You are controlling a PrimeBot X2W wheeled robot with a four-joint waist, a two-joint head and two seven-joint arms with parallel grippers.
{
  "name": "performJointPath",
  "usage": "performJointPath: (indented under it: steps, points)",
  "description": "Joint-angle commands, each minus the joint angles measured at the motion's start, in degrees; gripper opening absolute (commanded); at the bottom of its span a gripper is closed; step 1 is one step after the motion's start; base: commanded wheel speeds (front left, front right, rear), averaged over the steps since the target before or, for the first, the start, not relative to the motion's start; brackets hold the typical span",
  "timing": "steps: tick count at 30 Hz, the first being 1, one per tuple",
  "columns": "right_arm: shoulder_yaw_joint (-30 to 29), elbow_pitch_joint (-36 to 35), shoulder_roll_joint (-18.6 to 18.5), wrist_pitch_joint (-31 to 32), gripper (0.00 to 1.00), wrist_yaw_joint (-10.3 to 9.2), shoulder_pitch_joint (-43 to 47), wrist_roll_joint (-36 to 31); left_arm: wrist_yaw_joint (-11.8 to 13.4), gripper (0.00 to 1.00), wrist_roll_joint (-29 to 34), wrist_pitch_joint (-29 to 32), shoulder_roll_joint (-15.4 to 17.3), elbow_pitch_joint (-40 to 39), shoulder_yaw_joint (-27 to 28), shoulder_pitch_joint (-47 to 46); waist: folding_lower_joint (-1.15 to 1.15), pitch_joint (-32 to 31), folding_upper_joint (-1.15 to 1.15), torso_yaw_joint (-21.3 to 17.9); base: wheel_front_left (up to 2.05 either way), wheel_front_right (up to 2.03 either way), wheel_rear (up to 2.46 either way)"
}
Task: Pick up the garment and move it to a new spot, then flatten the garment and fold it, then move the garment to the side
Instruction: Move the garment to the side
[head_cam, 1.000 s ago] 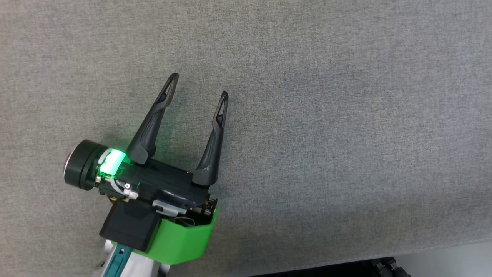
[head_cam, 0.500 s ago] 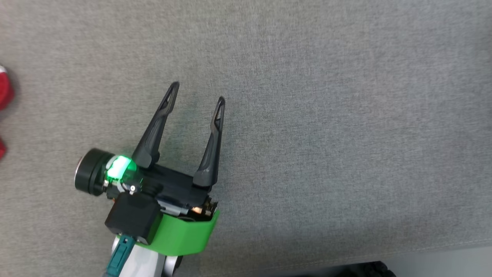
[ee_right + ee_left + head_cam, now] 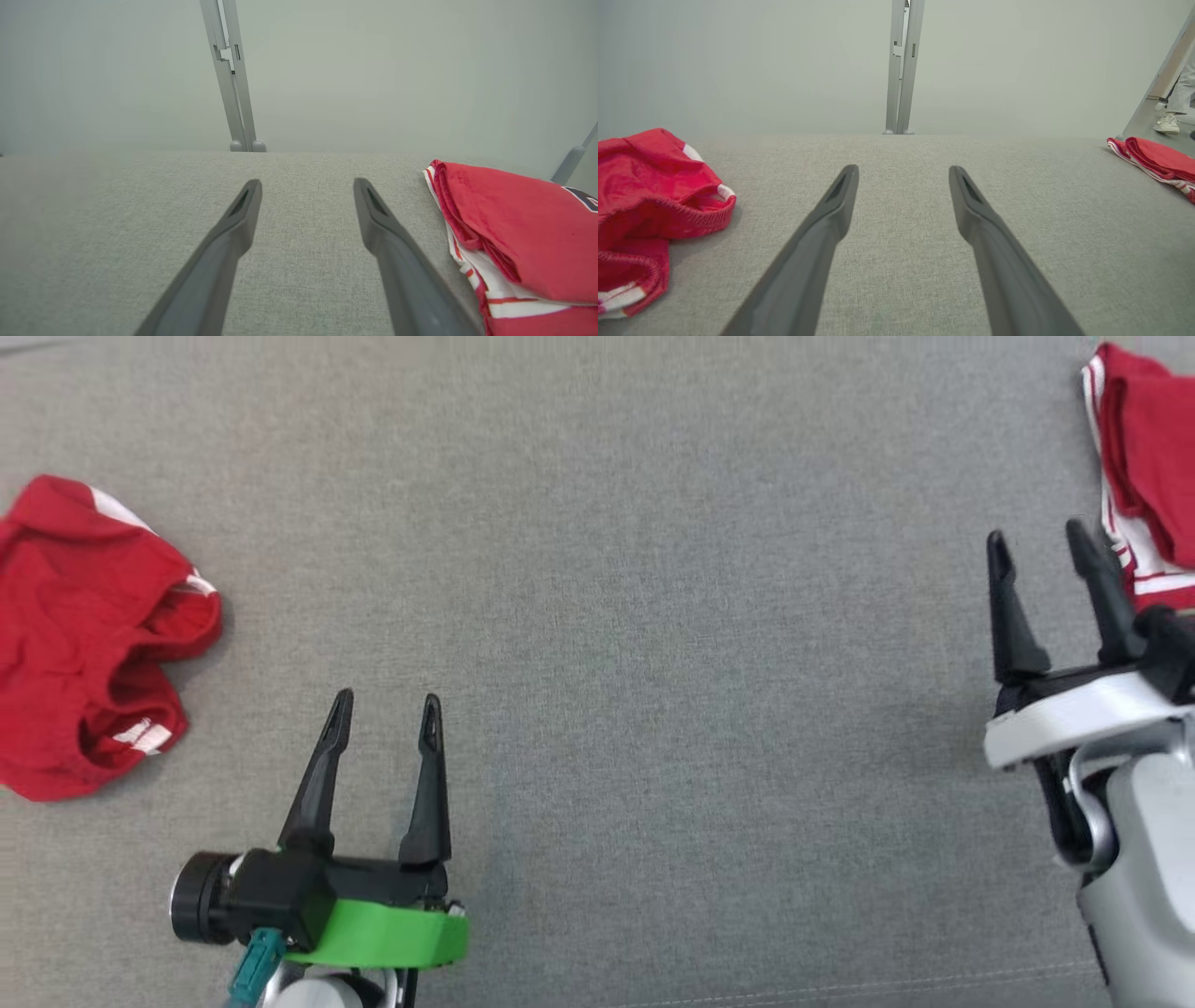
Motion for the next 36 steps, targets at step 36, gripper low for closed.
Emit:
performJointPath:
  steps: [36]
  points:
    - [3.45, -12.02, 11.53, -0.15, 1.0, -0.05, 26.79, -4.72, -0.28, 1.0, 0.17, -0.01, -0.03, 6.9, 7.1, 12.87, 0.0, -21.92, 0.0, 0.33, 0.0, 0.0, 0.0]
